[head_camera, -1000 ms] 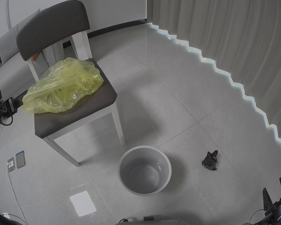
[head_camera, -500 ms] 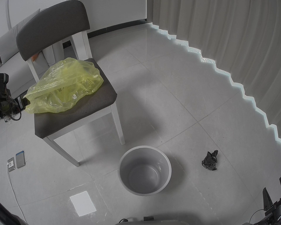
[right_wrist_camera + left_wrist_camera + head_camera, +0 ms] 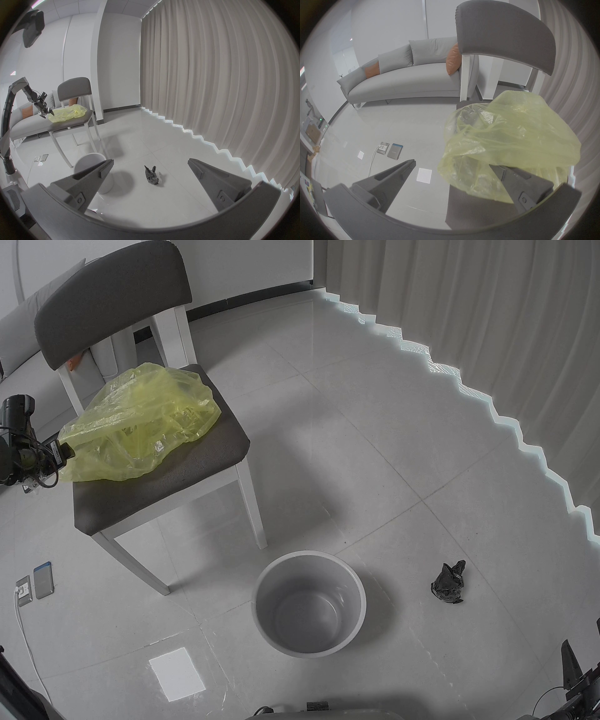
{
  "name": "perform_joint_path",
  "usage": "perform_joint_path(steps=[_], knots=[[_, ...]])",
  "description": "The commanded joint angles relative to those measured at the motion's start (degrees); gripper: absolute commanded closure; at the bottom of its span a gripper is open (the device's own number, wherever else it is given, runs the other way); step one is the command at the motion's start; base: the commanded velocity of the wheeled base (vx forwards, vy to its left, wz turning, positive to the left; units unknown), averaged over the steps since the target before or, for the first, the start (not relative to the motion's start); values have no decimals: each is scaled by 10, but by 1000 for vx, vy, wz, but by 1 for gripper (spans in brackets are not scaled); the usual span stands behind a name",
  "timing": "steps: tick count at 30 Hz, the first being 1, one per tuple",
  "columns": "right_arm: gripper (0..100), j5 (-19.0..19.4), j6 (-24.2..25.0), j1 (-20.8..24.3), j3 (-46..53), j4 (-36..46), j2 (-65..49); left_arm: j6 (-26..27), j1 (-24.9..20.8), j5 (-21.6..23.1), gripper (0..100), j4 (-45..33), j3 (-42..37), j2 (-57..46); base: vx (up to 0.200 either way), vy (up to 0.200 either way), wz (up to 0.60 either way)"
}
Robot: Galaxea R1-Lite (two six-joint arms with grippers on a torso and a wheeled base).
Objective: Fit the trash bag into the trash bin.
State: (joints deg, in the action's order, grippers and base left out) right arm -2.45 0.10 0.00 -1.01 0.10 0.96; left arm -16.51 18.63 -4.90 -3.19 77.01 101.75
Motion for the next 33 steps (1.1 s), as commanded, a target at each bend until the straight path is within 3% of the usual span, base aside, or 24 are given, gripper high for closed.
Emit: perform_joint_path(steps=[1,5,6,17,21,26,28,29,32,33], knots=[[0,0,0,-1,9,0,-9,-12,-3,-1,0,12,17,35,0,0,0],[0,0,0,0,9,0,-9,-12,-2,0,0,28,15,39,0,0,0],[0,0,0,0,9,0,-9,-12,-2,0,100,28,17,41,0,0,0],[0,-1,15,0,10,-1,-9,-14,-4,0,100,38,16,36,0,0,0],[0,-1,12,0,10,-1,-9,-11,-39,14,100,36,5,-42,0,0,0],[0,24,-3,1,-2,-11,-8,40,-111,80,100,2,13,-168,0,0,0],[0,32,16,8,-51,-26,4,68,-136,82,100,-19,22,-193,0,0,0],[0,36,51,12,-116,-26,37,90,-163,82,100,-37,31,-212,0,0,0],[0,37,62,12,-161,-14,90,119,-216,82,100,-55,46,-241,0,0,0],[0,41,49,13,-175,-16,123,133,-263,82,100,-66,56,-264,0,0,0]])
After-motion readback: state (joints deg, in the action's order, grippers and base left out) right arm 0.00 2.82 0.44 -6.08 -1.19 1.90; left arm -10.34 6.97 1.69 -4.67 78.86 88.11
